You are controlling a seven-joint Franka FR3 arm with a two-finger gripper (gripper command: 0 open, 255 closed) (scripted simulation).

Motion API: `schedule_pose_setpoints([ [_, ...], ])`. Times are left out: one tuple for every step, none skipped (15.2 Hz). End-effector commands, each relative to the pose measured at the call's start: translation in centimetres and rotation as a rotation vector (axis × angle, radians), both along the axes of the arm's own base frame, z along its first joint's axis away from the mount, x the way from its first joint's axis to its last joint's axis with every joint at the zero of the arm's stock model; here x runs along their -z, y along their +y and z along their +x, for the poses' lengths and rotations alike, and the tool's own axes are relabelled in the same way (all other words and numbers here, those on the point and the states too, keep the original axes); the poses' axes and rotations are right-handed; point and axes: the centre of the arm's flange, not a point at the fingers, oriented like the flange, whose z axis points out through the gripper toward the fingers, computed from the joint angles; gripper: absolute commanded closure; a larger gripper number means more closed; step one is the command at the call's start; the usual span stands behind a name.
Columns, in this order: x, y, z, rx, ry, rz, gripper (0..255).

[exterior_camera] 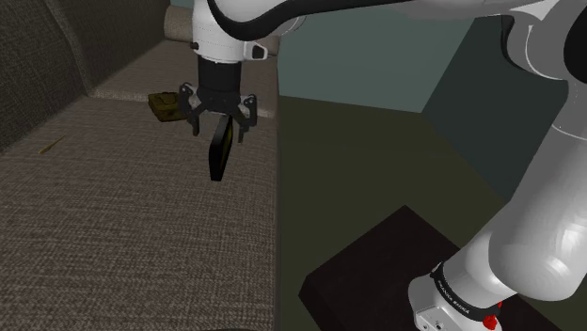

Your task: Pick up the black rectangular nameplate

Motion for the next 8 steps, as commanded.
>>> schedule_pose_setpoints([
  [1.1, 0.0, 0.1, 0.001, 0.0, 0.0, 0],
  [1.6, 0.0, 0.1, 0.001, 0.0, 0.0, 0],
  [2.4, 0.0, 0.1, 0.001, 0.0, 0.0, 0],
  [2.4, 0.0, 0.1, 0.001, 0.0, 0.0, 0],
  [2.4, 0.0, 0.1, 0.001, 0.0, 0.0, 0],
  [2.4, 0.0, 0.1, 0.001, 0.0, 0.0, 255],
  [2.4, 0.0, 0.1, 0.001, 0.0, 0.0, 255],
  [2.4, 0.0, 0.1, 0.001, 0.0, 0.0, 255],
])
